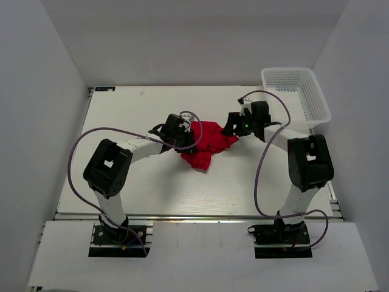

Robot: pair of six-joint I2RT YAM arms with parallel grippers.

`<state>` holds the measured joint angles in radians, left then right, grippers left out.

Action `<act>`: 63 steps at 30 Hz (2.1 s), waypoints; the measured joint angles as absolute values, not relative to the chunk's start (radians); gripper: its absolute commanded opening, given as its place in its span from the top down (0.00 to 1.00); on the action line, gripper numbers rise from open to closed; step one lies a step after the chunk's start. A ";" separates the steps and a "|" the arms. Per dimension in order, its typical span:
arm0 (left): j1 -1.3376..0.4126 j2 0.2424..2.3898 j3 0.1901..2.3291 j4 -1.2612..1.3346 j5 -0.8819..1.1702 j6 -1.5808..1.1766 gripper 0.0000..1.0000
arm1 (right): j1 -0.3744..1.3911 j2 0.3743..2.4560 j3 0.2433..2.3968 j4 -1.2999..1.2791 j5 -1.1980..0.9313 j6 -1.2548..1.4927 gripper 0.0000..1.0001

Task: Fold and stack the t-shirts
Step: Flatten out the tshirt

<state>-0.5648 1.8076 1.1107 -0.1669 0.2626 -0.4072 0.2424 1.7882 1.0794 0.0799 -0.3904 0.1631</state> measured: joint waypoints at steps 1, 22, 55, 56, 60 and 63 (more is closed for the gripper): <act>-0.565 1.813 1.113 -0.172 0.259 -0.406 0.77 | 0.249 1.809 1.093 0.081 -0.396 0.159 0.24; -0.566 1.433 1.112 -0.307 -0.020 -0.348 1.00 | 0.300 1.485 1.043 0.078 -0.188 0.260 1.00; -0.563 0.702 1.382 -0.446 0.022 -0.162 1.00 | 0.297 0.717 1.441 -0.081 0.125 0.194 1.00; -0.562 0.715 1.385 -0.452 0.012 -0.163 1.00 | 0.298 0.714 1.435 -0.076 0.128 0.194 1.00; -0.560 0.840 1.401 -0.480 -0.145 -0.184 1.00 | 0.297 0.728 1.364 -0.079 0.159 0.206 1.00; -0.558 0.992 1.406 -0.487 -0.313 -0.197 1.00 | 0.297 0.802 1.299 -0.099 0.198 0.247 1.00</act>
